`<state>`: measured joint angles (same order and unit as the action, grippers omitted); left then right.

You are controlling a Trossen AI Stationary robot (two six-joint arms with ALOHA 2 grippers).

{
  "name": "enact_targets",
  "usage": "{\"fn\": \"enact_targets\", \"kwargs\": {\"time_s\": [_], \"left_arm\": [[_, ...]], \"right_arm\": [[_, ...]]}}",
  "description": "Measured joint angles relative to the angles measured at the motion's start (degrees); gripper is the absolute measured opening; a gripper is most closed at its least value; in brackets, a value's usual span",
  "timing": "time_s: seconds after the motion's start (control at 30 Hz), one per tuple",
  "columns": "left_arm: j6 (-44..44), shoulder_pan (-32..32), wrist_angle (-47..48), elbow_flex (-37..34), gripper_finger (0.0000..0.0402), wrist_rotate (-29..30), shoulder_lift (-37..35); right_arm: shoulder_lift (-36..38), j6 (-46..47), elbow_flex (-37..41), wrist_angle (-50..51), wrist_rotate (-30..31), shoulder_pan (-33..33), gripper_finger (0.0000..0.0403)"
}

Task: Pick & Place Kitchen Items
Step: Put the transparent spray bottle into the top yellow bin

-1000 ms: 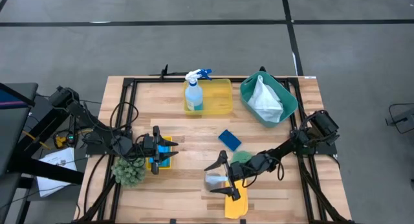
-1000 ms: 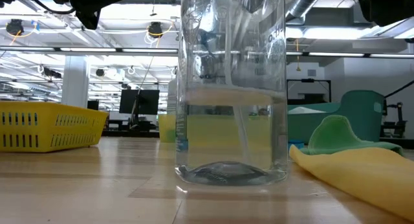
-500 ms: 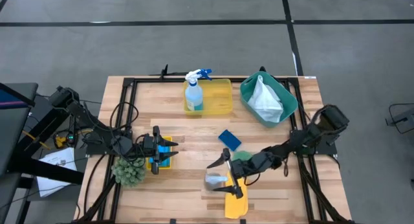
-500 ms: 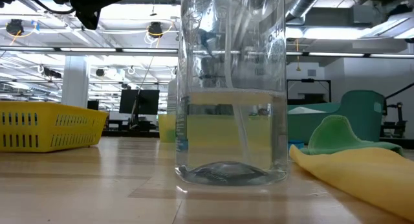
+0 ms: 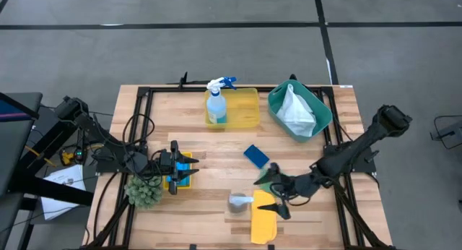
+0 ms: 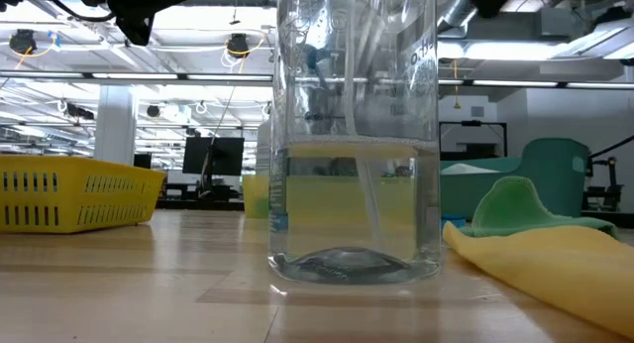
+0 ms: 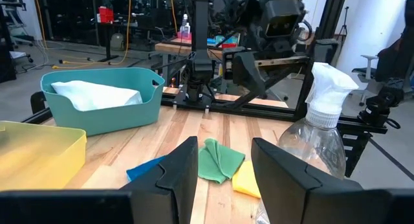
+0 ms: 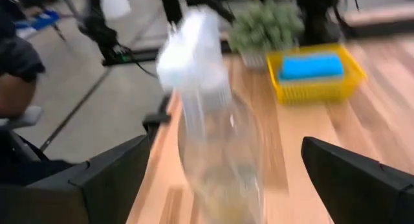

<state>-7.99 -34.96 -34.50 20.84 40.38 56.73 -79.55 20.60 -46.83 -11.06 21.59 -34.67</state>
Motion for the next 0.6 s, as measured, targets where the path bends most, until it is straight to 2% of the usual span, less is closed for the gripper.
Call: {"fn": "enact_targets", "kwargs": {"time_s": [0.13,0.27,0.5,0.6], "left_arm": [[0.01,-0.01,0.19,-0.01,0.014,0.02,0.0],[0.0,0.0,0.61,-0.02,0.014,0.01,0.0],[0.0,-0.02,0.61,-0.02,0.014,0.0,0.02],[-0.02,-0.02,0.61,-0.02,0.014,0.0,0.02]], "right_arm": [[3.14,9.62,0.0,11.15,3.4,-2.92,0.0394],[3.43,15.27,0.0,16.1,4.64,-5.18,0.0393],[4.36,20.38,0.0,21.32,1.73,-3.18,0.0393],[4.72,22.39,-0.05,23.14,-3.11,-1.43,0.0393]]}}
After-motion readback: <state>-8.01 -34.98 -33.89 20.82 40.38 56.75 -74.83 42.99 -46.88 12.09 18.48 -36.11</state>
